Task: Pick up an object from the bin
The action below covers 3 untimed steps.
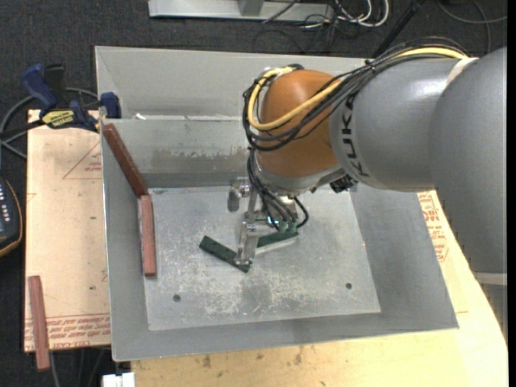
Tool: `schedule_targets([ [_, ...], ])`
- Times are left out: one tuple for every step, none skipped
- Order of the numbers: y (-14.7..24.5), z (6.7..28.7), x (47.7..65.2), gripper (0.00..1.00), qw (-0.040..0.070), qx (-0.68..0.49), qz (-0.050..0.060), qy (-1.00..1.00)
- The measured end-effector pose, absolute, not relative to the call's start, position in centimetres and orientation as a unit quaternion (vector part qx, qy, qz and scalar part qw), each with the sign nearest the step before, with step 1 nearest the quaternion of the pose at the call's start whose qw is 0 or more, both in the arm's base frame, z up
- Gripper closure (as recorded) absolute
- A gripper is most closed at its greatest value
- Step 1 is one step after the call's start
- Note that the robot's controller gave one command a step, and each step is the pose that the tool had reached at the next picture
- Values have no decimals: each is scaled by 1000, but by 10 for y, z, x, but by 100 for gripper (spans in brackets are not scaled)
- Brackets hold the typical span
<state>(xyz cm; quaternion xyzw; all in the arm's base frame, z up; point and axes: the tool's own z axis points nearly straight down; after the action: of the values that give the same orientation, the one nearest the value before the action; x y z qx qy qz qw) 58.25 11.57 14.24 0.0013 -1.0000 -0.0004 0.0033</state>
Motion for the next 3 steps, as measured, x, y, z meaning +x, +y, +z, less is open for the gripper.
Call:
schedule_targets([
  [128,69,513,0,-2,73,-1,-997],
  [127,72,516,100,-4,72,-2,-997],
  [145,236,518,100,-6,78,-1,-997],
])
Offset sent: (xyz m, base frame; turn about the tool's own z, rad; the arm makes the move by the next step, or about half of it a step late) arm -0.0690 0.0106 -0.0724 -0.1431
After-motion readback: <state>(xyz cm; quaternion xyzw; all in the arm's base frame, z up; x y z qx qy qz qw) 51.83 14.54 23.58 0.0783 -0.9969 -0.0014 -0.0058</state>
